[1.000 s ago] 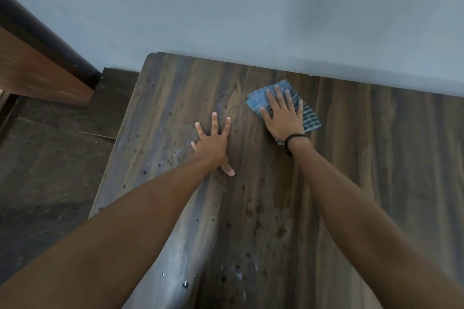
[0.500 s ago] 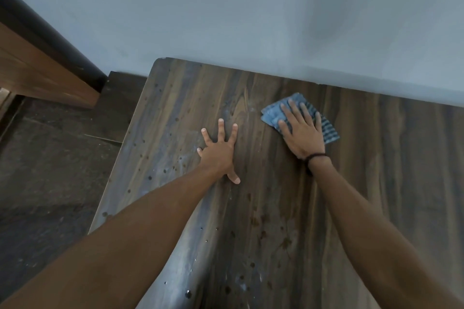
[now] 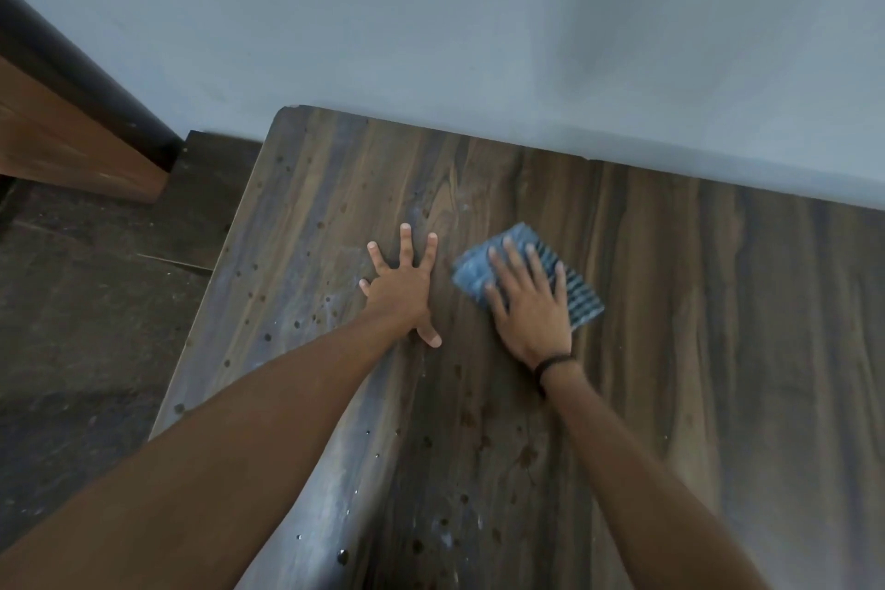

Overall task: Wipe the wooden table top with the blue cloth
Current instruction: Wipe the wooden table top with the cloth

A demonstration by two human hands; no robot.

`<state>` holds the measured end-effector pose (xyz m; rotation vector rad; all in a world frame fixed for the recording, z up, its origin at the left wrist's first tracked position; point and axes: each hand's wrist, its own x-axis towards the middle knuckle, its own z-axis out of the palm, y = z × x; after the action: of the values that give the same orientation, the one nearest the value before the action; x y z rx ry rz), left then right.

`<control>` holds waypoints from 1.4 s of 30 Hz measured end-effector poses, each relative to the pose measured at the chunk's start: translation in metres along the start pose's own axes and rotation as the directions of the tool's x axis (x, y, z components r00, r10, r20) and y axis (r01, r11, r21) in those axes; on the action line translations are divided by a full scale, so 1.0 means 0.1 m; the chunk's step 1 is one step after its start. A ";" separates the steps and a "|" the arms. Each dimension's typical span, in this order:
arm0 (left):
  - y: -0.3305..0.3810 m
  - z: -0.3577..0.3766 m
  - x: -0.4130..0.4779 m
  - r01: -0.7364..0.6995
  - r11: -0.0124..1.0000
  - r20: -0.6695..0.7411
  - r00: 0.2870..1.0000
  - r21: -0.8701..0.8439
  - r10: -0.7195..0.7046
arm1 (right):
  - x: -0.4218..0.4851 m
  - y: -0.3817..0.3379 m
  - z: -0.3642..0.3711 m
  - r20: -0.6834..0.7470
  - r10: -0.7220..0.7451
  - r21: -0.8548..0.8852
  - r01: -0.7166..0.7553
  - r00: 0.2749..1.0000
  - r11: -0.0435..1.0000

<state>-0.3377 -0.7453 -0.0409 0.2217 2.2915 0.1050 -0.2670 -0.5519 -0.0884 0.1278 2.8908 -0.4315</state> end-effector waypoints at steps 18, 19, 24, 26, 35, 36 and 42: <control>0.00 -0.01 -0.05 0.012 0.999 0.001 1.000 0.032 -0.012 | -1.03 0.11 0.19 0.037 -0.080 -0.080 0.083 0.996 0.993; 0.01 -0.01 -0.05 0.011 0.999 0.003 1.000 0.034 -0.011 | -1.18 0.22 0.20 0.057 -0.133 -0.095 0.138 0.989 0.986; 0.03 -0.02 -0.06 0.011 0.999 -0.001 1.000 0.043 -0.011 | -0.93 0.63 0.05 -0.002 0.067 -0.074 -0.067 0.998 0.995; 0.01 -0.01 -0.09 0.008 0.999 -0.011 1.000 0.045 -0.007 | -0.70 0.52 0.03 -0.055 0.257 0.020 -0.256 0.965 0.966; -0.01 -0.02 -0.11 -0.008 1.000 -0.030 1.000 0.027 0.008 | -2.02 0.25 0.41 0.134 -0.297 -0.140 0.315 0.945 0.939; -0.01 -0.02 -0.11 -0.012 1.000 -0.030 0.999 0.025 0.013 | -2.05 0.37 0.38 0.161 -0.337 -0.150 0.360 0.928 0.921; -0.03 0.02 -0.18 -0.019 1.000 -0.062 0.998 0.006 0.020 | -1.65 0.12 0.31 -0.012 0.250 -0.008 -0.250 0.968 0.968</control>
<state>-0.3249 -0.7521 -0.0298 0.2468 2.3516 0.1172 -0.0990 -0.5587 -0.0835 0.4883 2.8351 -0.3709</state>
